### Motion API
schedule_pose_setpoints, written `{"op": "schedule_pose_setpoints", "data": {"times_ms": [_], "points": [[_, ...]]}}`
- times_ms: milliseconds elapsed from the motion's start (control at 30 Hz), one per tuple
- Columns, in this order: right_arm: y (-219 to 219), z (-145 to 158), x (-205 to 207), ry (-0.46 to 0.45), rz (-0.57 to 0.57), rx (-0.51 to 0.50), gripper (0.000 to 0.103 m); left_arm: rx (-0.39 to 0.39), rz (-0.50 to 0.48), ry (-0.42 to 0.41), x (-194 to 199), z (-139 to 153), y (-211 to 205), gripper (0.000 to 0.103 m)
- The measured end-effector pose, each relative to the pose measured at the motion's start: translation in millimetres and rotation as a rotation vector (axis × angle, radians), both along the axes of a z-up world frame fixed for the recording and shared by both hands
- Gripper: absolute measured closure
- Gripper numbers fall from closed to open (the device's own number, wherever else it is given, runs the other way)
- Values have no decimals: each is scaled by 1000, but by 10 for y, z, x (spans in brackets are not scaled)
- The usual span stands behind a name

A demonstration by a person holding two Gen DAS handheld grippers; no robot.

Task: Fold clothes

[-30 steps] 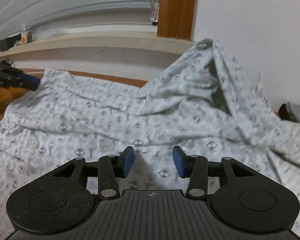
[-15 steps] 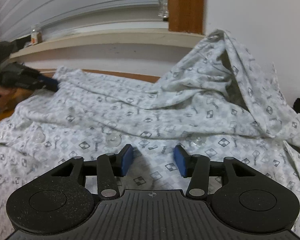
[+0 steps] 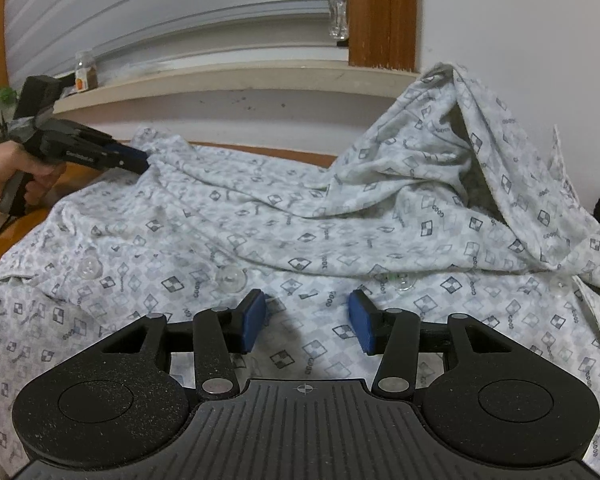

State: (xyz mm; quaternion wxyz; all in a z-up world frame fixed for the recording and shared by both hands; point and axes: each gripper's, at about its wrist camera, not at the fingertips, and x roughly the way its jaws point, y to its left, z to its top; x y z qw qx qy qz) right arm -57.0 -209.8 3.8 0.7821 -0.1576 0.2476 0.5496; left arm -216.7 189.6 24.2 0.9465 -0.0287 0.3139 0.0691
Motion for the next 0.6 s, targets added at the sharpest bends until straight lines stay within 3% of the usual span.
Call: {"op": "schedule_pose_setpoints", "data": {"times_ms": [67, 267, 433, 500, 600], "points": [[6, 0, -9, -3, -7, -2, 54, -4, 6, -2, 5, 1, -1, 66], [110, 137, -168, -62, -52, -15, 52, -121, 23, -34, -86, 4, 137, 64], [336, 303, -518, -76, 24, 7, 52, -100, 13, -50, -239, 61, 97, 63], [474, 322, -699, -66, 80, 10, 52, -112, 10, -65, -315, 89, 110, 49], [720, 309, -961, -53, 157, 4, 52, -136, 18, -92, -415, 125, 160, 45]]}}
